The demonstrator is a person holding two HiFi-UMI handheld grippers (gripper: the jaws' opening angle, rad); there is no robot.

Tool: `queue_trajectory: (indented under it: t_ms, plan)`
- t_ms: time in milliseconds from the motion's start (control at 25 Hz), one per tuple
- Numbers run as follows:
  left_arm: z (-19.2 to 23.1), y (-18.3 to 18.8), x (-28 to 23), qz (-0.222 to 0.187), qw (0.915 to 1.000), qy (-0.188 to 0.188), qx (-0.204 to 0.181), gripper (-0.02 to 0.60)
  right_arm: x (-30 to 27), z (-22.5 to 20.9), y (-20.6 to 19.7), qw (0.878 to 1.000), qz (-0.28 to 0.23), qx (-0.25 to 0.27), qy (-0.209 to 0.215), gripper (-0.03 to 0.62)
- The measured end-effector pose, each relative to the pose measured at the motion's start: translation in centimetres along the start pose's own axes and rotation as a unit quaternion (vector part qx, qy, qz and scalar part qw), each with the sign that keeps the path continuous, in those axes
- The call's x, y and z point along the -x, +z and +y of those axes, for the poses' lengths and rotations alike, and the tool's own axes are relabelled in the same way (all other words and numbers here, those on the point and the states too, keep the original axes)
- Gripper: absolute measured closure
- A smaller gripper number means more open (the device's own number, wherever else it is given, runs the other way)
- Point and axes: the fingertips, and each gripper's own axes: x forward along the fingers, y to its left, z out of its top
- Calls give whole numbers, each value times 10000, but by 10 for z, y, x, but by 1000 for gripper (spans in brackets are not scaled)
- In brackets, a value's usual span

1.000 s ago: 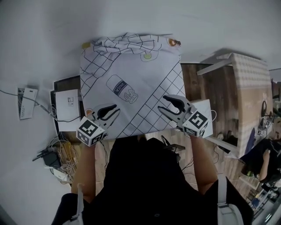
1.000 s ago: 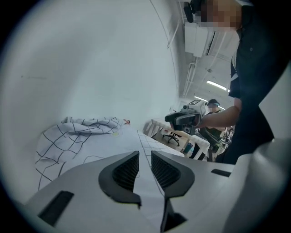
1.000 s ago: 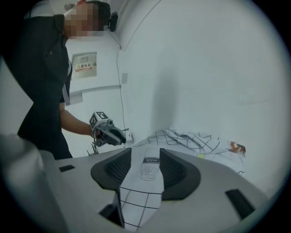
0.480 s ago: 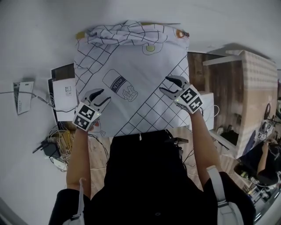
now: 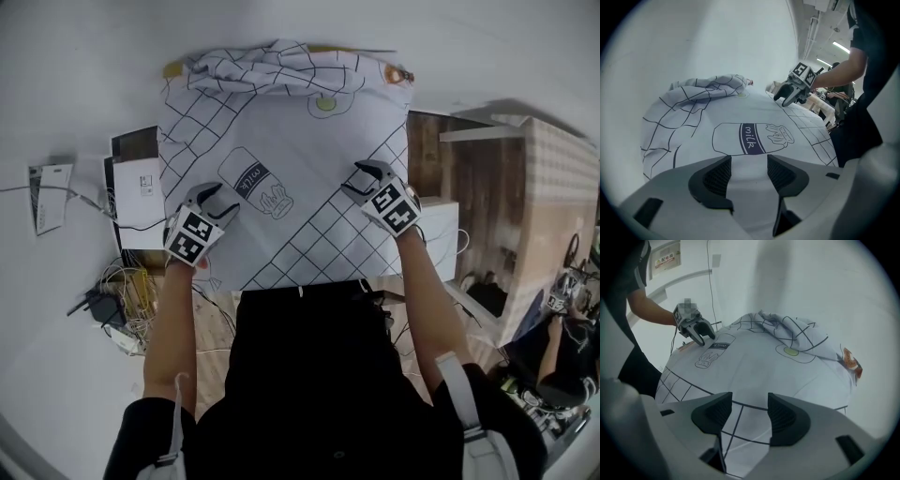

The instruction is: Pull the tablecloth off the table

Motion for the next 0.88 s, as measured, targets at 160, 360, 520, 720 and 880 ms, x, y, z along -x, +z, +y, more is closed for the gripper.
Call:
queue_trajectory:
  t_ms: [160,360,520,720,880]
  plan:
    - [0,-4,-8,181,9997,-19,-159,341,-8,0,-8,9997,181,138,39,365]
    - [2,-4,-10,132,9996,107,-247,342,-10,1,-9,9995,212,249,56,362]
    - [0,-3,-10,75,9995,104,-292,357,-8,0,-8,9997,118,217,19,362]
    - [3,1,-11,115,9997,79,-204,448,-8,0,-7,9997,162,204,40,398]
    - [7,2,-12,71,9999,107,-95,514,-7,1,-7,9998,136,131,37,457]
